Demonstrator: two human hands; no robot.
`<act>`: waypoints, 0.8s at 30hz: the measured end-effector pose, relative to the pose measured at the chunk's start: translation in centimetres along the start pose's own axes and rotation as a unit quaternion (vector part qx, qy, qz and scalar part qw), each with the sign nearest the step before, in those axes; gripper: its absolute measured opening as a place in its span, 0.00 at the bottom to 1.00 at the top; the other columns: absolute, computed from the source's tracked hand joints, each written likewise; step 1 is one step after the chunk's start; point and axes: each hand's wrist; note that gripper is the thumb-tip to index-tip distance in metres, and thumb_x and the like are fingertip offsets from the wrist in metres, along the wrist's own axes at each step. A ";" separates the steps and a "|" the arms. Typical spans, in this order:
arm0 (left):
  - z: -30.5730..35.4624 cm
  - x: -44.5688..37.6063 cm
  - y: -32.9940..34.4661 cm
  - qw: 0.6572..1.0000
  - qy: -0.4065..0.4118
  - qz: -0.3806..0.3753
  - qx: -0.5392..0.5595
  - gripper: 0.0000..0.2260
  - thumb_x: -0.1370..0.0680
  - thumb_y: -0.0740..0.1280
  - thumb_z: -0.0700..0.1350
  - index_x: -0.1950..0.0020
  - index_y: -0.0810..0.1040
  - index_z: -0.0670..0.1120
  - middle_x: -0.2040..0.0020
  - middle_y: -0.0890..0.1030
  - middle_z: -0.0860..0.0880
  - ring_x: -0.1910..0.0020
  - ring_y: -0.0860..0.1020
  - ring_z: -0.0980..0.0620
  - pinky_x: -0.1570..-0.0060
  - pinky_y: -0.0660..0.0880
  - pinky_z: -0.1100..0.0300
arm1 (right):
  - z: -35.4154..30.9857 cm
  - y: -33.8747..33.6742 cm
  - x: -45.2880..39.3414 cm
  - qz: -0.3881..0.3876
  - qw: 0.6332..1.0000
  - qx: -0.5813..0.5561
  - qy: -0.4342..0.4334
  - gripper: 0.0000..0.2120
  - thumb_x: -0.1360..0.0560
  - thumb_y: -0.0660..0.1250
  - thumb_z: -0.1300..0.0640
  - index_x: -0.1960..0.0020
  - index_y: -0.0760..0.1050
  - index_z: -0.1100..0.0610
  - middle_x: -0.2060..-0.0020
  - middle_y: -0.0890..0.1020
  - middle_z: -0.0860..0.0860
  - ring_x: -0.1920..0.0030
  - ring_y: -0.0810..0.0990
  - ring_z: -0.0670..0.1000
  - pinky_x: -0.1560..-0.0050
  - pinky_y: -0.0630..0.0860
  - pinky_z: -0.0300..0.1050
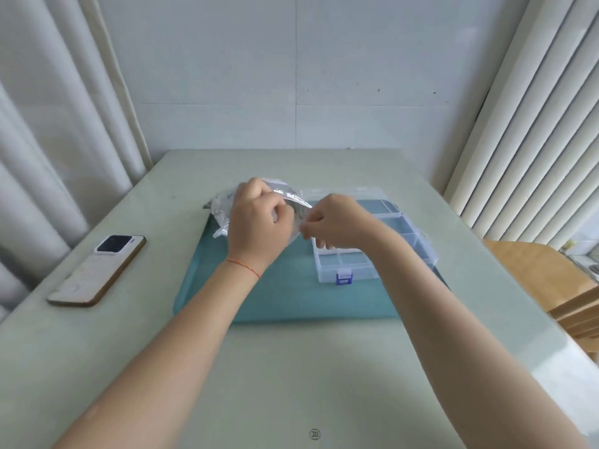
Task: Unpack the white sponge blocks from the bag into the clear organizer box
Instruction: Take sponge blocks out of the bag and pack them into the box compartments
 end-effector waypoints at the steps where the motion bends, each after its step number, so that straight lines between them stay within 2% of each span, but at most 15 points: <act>1: -1.1 0.4 -1.0 1.000 -0.004 0.014 -0.024 0.11 0.30 0.59 0.40 0.72 0.74 0.39 0.64 0.73 0.43 0.62 0.71 0.44 0.62 0.66 0.56 | -0.9 1.4 -0.3 -0.007 1.000 -0.007 0.007 0.09 0.26 0.64 0.57 0.59 0.81 0.59 0.68 0.83 0.52 0.73 0.76 0.49 0.70 0.73 0.37; 4: -3.8 1.4 -2.8 0.997 -0.046 0.002 -0.067 0.11 0.31 0.61 0.42 0.71 0.79 0.41 0.60 0.76 0.44 0.60 0.73 0.42 0.59 0.72 0.53 | -2.6 4.7 -1.8 0.008 0.996 -0.067 0.053 0.10 0.25 0.61 0.61 0.45 0.72 0.63 0.63 0.84 0.55 0.74 0.78 0.52 0.65 0.78 0.43; 6: -4.8 1.7 -3.8 0.994 -0.101 -0.033 -0.040 0.12 0.31 0.62 0.44 0.66 0.84 0.43 0.59 0.78 0.45 0.58 0.76 0.41 0.56 0.74 0.52 | -3.8 6.0 -3.0 0.011 0.987 -0.132 0.091 0.11 0.24 0.58 0.63 0.42 0.64 0.63 0.66 0.83 0.53 0.77 0.78 0.52 0.71 0.77 0.42; 8: -5.0 1.5 -4.7 0.986 -0.153 -0.061 0.013 0.14 0.30 0.61 0.46 0.57 0.87 0.46 0.56 0.79 0.48 0.55 0.77 0.45 0.52 0.74 0.55 | -4.7 6.6 -4.1 0.015 0.975 -0.177 0.132 0.08 0.23 0.57 0.65 0.45 0.66 0.66 0.69 0.82 0.52 0.81 0.76 0.49 0.77 0.73 0.37; 10: -4.9 1.3 -5.2 0.981 -0.176 -0.071 0.045 0.17 0.30 0.60 0.47 0.52 0.87 0.47 0.53 0.80 0.50 0.52 0.77 0.47 0.49 0.74 0.56 | -5.3 7.1 -5.0 0.024 0.965 -0.206 0.158 0.11 0.23 0.56 0.65 0.44 0.70 0.71 0.68 0.82 0.53 0.80 0.76 0.49 0.77 0.72 0.36; 11: -4.7 1.3 -5.2 0.979 -0.180 -0.076 0.052 0.17 0.30 0.59 0.47 0.51 0.87 0.47 0.53 0.80 0.50 0.52 0.77 0.47 0.49 0.74 0.56 | -5.1 7.3 -5.3 0.030 0.960 -0.225 0.163 0.15 0.23 0.56 0.65 0.39 0.70 0.72 0.67 0.82 0.54 0.78 0.76 0.51 0.77 0.72 0.37; 13: -4.5 1.2 -5.2 0.976 -0.189 -0.080 0.066 0.18 0.30 0.59 0.47 0.51 0.87 0.47 0.52 0.81 0.50 0.51 0.77 0.48 0.48 0.74 0.55 | -5.1 7.8 -6.1 0.044 0.950 -0.261 0.168 0.21 0.22 0.58 0.65 0.30 0.66 0.68 0.68 0.83 0.56 0.76 0.77 0.53 0.75 0.74 0.39; 15: -4.4 1.2 -5.1 0.975 -0.192 -0.086 0.072 0.16 0.29 0.60 0.46 0.50 0.87 0.47 0.52 0.80 0.50 0.51 0.77 0.48 0.48 0.74 0.55 | -4.9 8.2 -6.7 0.062 0.938 -0.295 0.172 0.20 0.22 0.60 0.63 0.31 0.66 0.59 0.74 0.81 0.53 0.79 0.75 0.53 0.76 0.74 0.39; 18: -4.4 0.9 -5.0 0.975 -0.189 -0.086 0.073 0.14 0.27 0.62 0.43 0.50 0.86 0.48 0.52 0.80 0.50 0.51 0.77 0.48 0.49 0.74 0.56 | -4.9 8.5 -7.3 0.081 0.935 -0.297 0.178 0.15 0.23 0.63 0.59 0.38 0.72 0.62 0.79 0.79 0.50 0.82 0.74 0.51 0.78 0.70 0.35; 20: -4.4 0.8 -4.9 0.975 -0.191 -0.085 0.073 0.12 0.26 0.64 0.41 0.49 0.86 0.47 0.52 0.80 0.50 0.51 0.76 0.49 0.49 0.73 0.56 | -5.1 8.4 -7.3 0.085 0.938 -0.285 0.178 0.13 0.24 0.65 0.59 0.40 0.72 0.59 0.81 0.77 0.49 0.83 0.72 0.50 0.80 0.68 0.33; 24: -4.4 0.7 -4.8 0.975 -0.193 -0.085 0.072 0.12 0.26 0.64 0.40 0.48 0.86 0.47 0.51 0.79 0.50 0.50 0.76 0.48 0.48 0.73 0.56 | -5.3 8.4 -7.2 0.085 0.955 -0.229 0.166 0.20 0.25 0.65 0.63 0.35 0.67 0.56 0.72 0.79 0.53 0.80 0.73 0.51 0.78 0.68 0.34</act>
Point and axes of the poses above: each hand's wrist, its own x-axis away from the middle knuckle, its own y-axis out of the palm, z = x × y
